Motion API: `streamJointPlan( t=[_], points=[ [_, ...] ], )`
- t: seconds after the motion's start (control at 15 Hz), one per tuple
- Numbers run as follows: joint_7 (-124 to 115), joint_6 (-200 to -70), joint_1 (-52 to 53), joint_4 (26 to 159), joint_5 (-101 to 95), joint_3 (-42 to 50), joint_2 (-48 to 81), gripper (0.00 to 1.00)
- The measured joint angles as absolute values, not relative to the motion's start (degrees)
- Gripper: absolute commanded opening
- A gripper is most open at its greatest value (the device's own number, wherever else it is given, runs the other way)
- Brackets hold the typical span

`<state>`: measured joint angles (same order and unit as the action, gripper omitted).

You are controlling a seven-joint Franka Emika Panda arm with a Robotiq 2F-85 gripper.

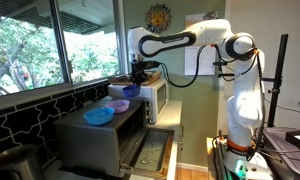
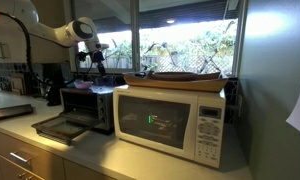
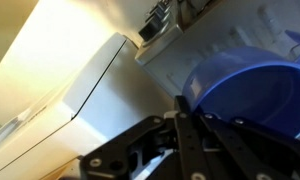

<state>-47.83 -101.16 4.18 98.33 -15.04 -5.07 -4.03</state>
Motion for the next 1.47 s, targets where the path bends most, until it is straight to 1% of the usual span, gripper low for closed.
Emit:
streamJointPlan(
  t=[0.47, 0.8, 1.47],
  points=[
    [-53.9, -106.5, 4.0, 102.8, -10.2, -5.1, -5.2, 0.01],
    [-59.6, -110.4, 3.4, 104.4, -10.3, -5.1, -5.1, 0.01],
    [-62.6, -111.2, 2.9, 104.7, -10.8, -5.1, -5.0, 0.01]
  ],
)
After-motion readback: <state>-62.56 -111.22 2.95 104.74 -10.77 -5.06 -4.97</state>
